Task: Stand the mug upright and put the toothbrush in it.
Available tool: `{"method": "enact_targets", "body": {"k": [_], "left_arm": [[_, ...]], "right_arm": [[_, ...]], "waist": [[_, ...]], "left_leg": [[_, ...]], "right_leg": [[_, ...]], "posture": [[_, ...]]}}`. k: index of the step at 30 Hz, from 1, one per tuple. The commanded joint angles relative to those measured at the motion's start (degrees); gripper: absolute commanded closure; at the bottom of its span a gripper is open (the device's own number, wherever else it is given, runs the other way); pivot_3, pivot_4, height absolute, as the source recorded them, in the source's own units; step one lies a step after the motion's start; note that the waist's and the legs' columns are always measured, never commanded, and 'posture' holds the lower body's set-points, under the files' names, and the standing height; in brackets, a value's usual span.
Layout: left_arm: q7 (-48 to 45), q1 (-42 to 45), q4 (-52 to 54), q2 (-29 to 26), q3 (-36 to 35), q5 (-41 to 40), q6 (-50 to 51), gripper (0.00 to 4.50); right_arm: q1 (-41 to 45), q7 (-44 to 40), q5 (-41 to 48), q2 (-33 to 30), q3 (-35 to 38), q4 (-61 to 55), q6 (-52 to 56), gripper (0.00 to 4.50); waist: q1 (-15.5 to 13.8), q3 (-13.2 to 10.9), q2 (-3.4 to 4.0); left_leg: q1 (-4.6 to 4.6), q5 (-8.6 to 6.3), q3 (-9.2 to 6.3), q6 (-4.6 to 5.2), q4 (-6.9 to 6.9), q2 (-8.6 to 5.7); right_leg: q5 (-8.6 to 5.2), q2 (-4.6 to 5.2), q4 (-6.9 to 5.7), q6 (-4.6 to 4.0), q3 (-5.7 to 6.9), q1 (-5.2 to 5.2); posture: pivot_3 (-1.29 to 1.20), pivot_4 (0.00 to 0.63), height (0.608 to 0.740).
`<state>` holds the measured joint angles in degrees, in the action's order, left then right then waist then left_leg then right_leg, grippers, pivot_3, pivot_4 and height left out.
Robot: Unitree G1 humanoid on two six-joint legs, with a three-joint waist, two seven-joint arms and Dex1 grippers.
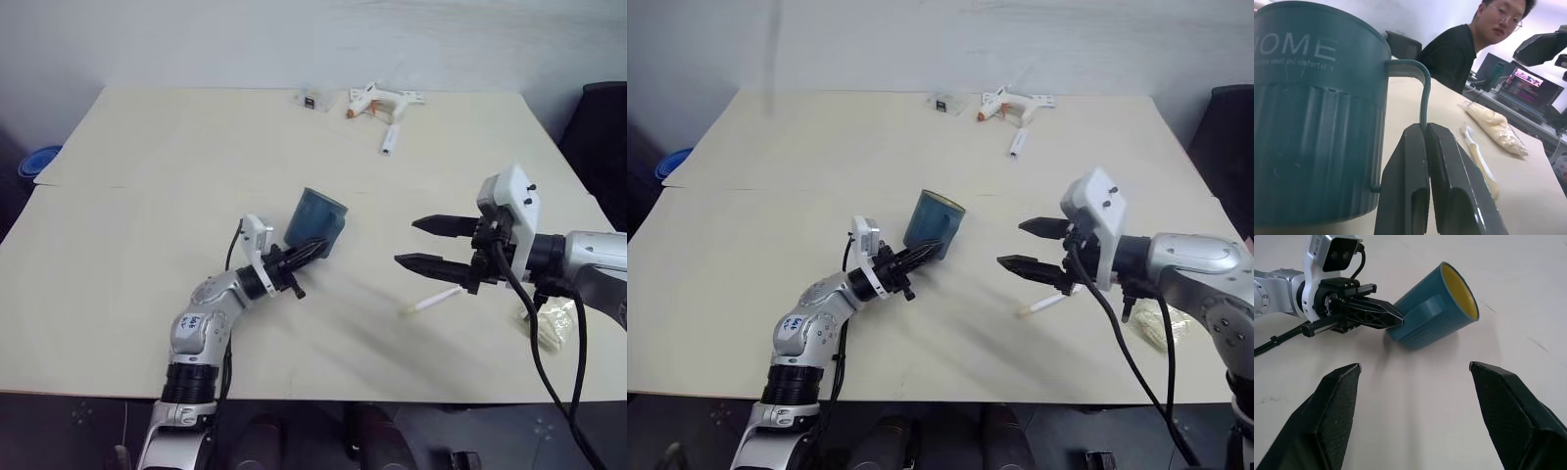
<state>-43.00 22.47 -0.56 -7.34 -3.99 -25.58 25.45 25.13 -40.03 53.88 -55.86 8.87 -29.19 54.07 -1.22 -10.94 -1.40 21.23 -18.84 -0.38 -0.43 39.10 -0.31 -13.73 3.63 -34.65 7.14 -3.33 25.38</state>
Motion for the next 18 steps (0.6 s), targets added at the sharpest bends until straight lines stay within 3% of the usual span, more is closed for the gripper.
{"method": "enact_targets", "body": {"k": [1, 3, 6, 18], "left_arm": [[0.63, -1.2, 0.37, -0.26, -0.15, -1.04, -0.94, 4.45], [0.99, -1.63, 0.07, -0.29, -0.25, -1.13, -1.03, 4.45], [1.53, -2.24, 0.18, -0.48, -0.33, -1.29, -1.09, 3.83], [3.4, -7.66, 4.08, -2.97, -0.28, -1.69, -1.11, 3.83]], "right_arm": [[1.58, -0.86, -0.45, -0.19, 0.51, -0.13, -0.07, 0.79], [1.95, -1.15, -0.72, -0.23, 0.22, 0.27, -0.06, 0.79], [2.4, -1.66, -1.16, -0.32, 0.03, 0.74, 0.02, 0.79], [2.99, -3.09, -2.6, -0.42, -0.54, 1.59, -0.1, 0.79]], "waist": [[0.0, 0.0, 0.0], [-0.03, 0.0, 0.0], [0.0, 0.0, 0.01], [0.03, 0.01, 0.01]], "left_leg": [[0.0, 0.0, 0.0, 0.0, 0.0, 0.0], [0.0, 0.0, 0.0, 0.0, 0.0, 0.0], [0.0, 0.0, 0.0, 0.0, 0.0, 0.0], [-0.01, -0.01, -0.01, 0.01, -0.01, 0.06]], "right_leg": [[0.0, 0.0, 0.0, 0.0, 0.0, 0.0], [0.0, 0.0, 0.0, 0.0, 0.0, 0.0], [0.0, 0.01, 0.0, 0.0, 0.0, -0.01], [-0.01, 0.01, 0.02, -0.02, 0.01, 0.0]], "posture": [[0.0, 0.15, 0.74], [0.0, 0.15, 0.74], [0.0, 0.15, 0.74], [0.0, 0.15, 0.74]]}}
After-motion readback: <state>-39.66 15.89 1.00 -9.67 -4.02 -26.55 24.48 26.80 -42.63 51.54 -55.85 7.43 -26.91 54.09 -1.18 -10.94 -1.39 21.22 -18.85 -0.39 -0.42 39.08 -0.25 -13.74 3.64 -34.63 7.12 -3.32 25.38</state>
